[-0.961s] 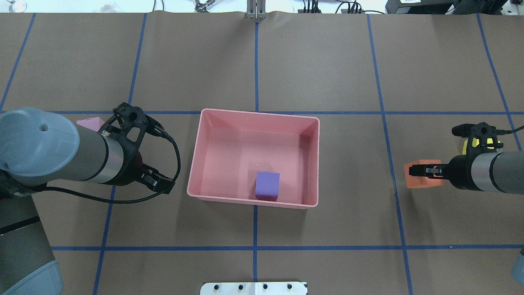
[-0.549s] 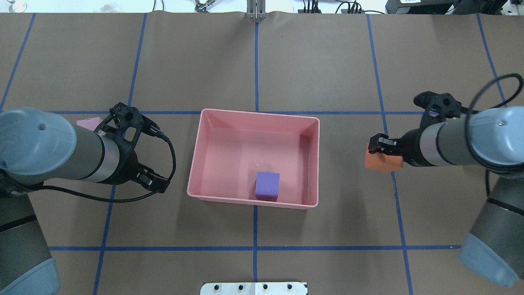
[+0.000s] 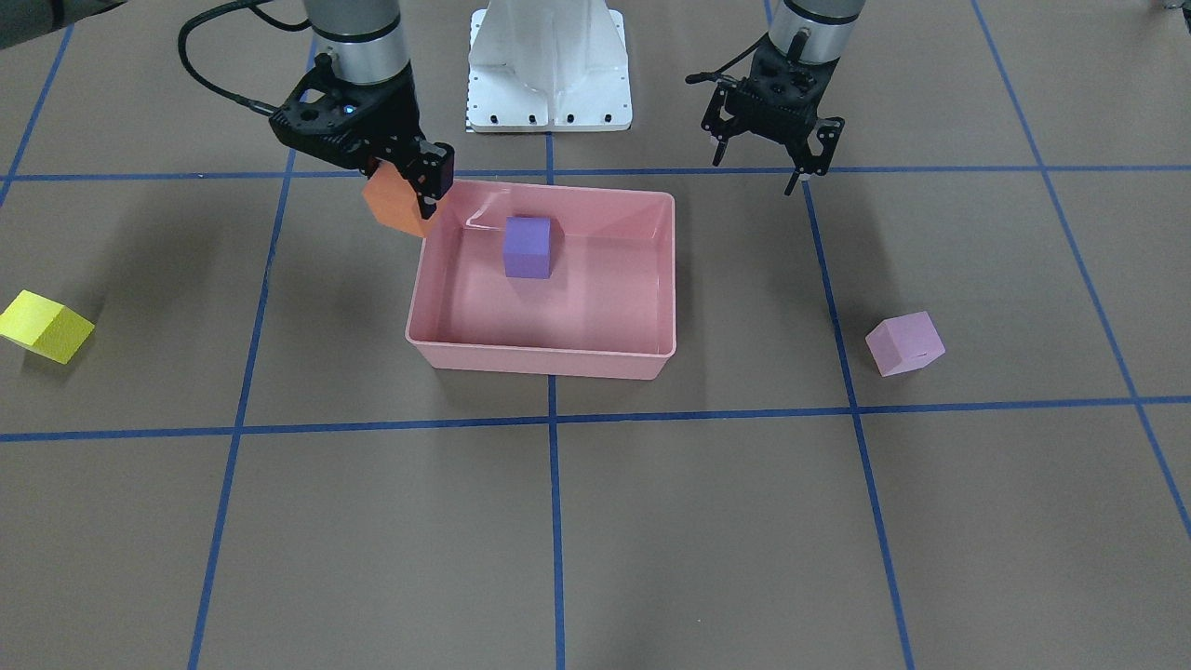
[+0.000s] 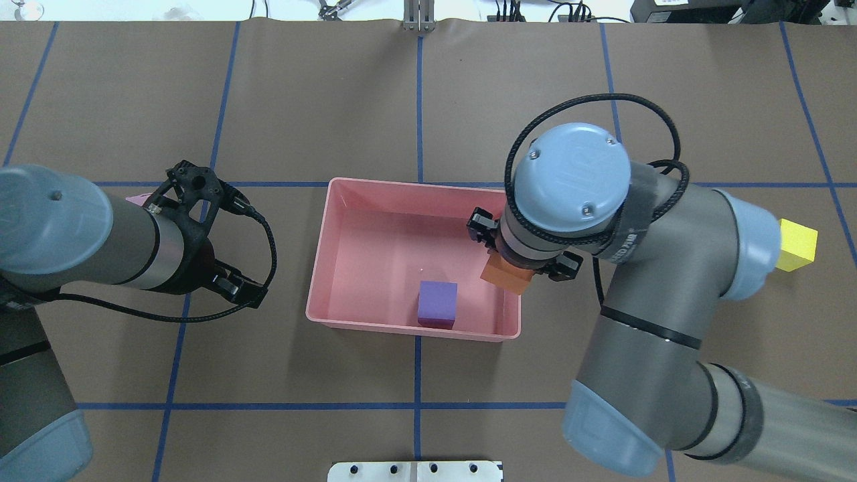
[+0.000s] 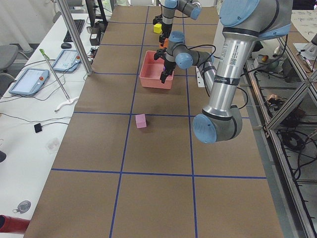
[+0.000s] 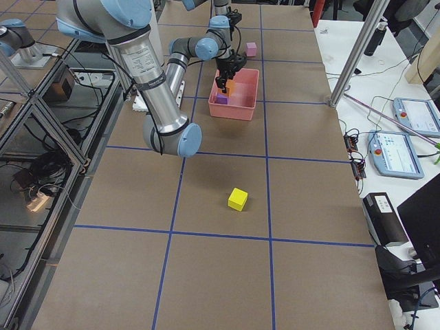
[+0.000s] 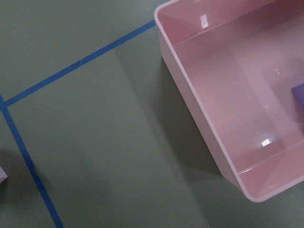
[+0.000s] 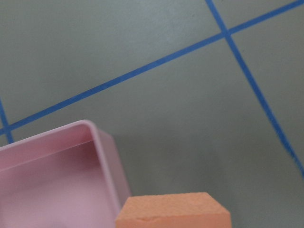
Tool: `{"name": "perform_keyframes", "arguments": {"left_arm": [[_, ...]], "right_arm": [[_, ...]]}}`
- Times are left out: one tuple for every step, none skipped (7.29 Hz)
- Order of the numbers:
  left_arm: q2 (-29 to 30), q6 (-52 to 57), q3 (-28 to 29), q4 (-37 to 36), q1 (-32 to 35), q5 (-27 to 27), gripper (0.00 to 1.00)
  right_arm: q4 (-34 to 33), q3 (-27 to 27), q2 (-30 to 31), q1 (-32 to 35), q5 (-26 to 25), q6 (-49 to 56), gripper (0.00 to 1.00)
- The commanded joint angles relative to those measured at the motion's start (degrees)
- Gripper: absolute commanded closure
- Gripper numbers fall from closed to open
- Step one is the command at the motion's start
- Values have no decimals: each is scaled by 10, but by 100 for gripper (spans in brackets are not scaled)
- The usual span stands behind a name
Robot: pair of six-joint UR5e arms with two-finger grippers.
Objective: Place blocks into pink bin with both arms
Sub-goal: 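Carry the orange cube with the right gripper into the bin and release, then lift the right gripper away from the bin while the left gripper grasps the lilac cube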
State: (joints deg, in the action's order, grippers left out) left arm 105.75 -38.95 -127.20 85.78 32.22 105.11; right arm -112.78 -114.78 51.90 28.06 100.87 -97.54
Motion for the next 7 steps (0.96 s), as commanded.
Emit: {"name": "perform_keyframes", "arguments": {"left_arm": [[-9, 1, -1, 0, 8, 4, 0], [-12, 1, -1, 0, 14, 10, 0], [-12, 3, 1, 0, 25, 16, 0], [-21, 35, 7, 1, 45, 17, 0], [-25, 74, 24, 3, 77, 23, 0], [-25, 117, 67, 21, 107, 42, 0], [-26, 156, 130, 94, 138, 62, 0]], "right_arm": [[-5, 72, -64, -20, -18, -29, 1], [-6, 73, -72, -20, -31, -26, 0], [-12, 66, -67, -18, -30, -22, 0], [-12, 42, -33, 9, -25, -1, 0], [-11, -1, 7, 42, -18, 64, 0], [-7, -7, 25, 85, 14, 120, 0], [-4, -24, 51, 120, 43, 197, 0]]}}
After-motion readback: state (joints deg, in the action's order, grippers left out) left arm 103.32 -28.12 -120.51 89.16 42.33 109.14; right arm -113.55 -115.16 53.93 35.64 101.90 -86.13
